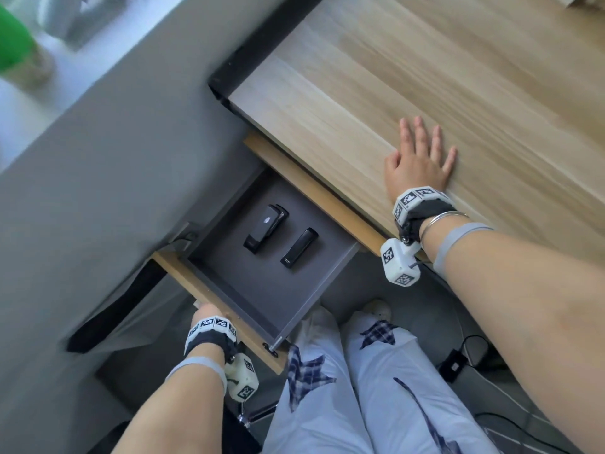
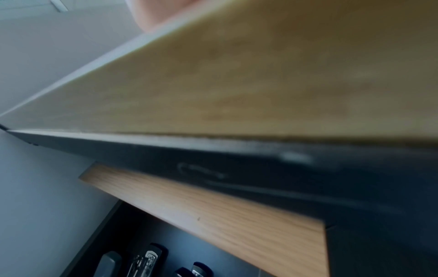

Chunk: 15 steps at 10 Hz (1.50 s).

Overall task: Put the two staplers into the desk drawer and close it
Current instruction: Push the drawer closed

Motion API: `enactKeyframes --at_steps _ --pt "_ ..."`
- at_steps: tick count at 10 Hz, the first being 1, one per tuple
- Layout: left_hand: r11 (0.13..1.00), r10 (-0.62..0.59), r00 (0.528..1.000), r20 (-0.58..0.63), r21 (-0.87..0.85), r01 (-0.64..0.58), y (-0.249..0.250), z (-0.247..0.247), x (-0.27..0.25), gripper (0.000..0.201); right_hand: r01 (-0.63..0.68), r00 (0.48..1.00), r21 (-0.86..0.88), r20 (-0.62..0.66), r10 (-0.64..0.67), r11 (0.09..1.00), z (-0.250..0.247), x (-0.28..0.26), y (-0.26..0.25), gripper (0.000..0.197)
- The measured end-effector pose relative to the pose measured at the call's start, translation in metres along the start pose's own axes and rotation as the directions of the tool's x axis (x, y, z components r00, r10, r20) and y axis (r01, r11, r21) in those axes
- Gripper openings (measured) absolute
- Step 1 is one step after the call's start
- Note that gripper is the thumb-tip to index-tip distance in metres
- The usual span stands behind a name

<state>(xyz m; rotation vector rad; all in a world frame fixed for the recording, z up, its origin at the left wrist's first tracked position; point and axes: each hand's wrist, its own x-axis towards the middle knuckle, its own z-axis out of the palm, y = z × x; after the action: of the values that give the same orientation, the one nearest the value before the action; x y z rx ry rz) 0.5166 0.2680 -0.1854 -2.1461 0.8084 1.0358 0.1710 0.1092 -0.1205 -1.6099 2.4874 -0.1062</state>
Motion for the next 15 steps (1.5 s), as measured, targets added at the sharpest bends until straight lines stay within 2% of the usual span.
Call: enactKeyframes --at_steps 1,2,3,5,6,7,8,10,13,14,15 --pt "0.998 0.056 0.994 -0.098 0.003 -0.056 -0.001 0.013 0.003 0.038 0.003 1.0 -0.001 -0.012 -0.003 1.0 0.001 0.001 0.001 0.059" --pt "0.999 0.035 0.997 -0.067 -0.007 -0.036 0.013 0.005 0.004 0.04 0.008 1.0 0.0 -0.019 -0.008 1.0 0.002 0.001 0.001 0.059" --pt "0.999 -0.049 0.998 0.03 -0.016 0.05 0.031 -0.005 0.003 0.048 0.009 1.0 0.007 -0.022 -0.009 1.0 0.002 0.001 0.001 0.059" --pt "0.98 0.042 0.999 -0.01 -0.195 -0.043 0.067 -0.016 -0.009 0.04 0.016 0.999 0.015 -0.033 -0.016 1.0 0.002 0.001 0.0 0.06" --pt "0.928 0.119 0.99 -0.078 -0.345 -0.139 0.088 -0.018 -0.015 0.031 0.015 0.999 0.016 -0.028 -0.015 1.0 0.001 0.001 0.0 0.06" --pt "0.871 0.153 0.986 -0.063 -0.464 -0.165 0.11 -0.022 -0.024 0.039 0.013 0.999 0.019 -0.037 -0.013 1.0 0.001 0.001 0.0 0.06" --pt "0.767 0.209 0.976 -0.067 -0.608 -0.205 0.132 -0.024 -0.021 0.057 0.011 0.998 0.031 -0.056 -0.009 0.999 0.001 0.0 -0.001 0.061" --pt "0.667 0.363 0.929 -0.078 -0.674 -0.317 0.17 -0.033 -0.021 0.07 0.014 0.998 0.025 -0.058 -0.013 1.0 0.0 -0.001 -0.001 0.061" --pt "0.549 0.47 0.88 -0.069 -0.758 -0.352 0.211 -0.04 -0.027 0.079 0.018 0.999 0.021 -0.049 -0.017 1.0 0.0 0.0 0.0 0.061" --pt "0.557 0.499 0.863 -0.076 -0.736 -0.386 0.219 -0.039 -0.028 0.077 0.015 0.999 0.016 -0.052 -0.014 1.0 0.0 0.0 -0.001 0.061" --pt "0.605 0.493 0.863 -0.112 -0.668 -0.433 0.228 -0.037 -0.027 0.07 0.014 0.998 0.018 -0.064 -0.013 1.0 0.0 0.001 -0.002 0.062"
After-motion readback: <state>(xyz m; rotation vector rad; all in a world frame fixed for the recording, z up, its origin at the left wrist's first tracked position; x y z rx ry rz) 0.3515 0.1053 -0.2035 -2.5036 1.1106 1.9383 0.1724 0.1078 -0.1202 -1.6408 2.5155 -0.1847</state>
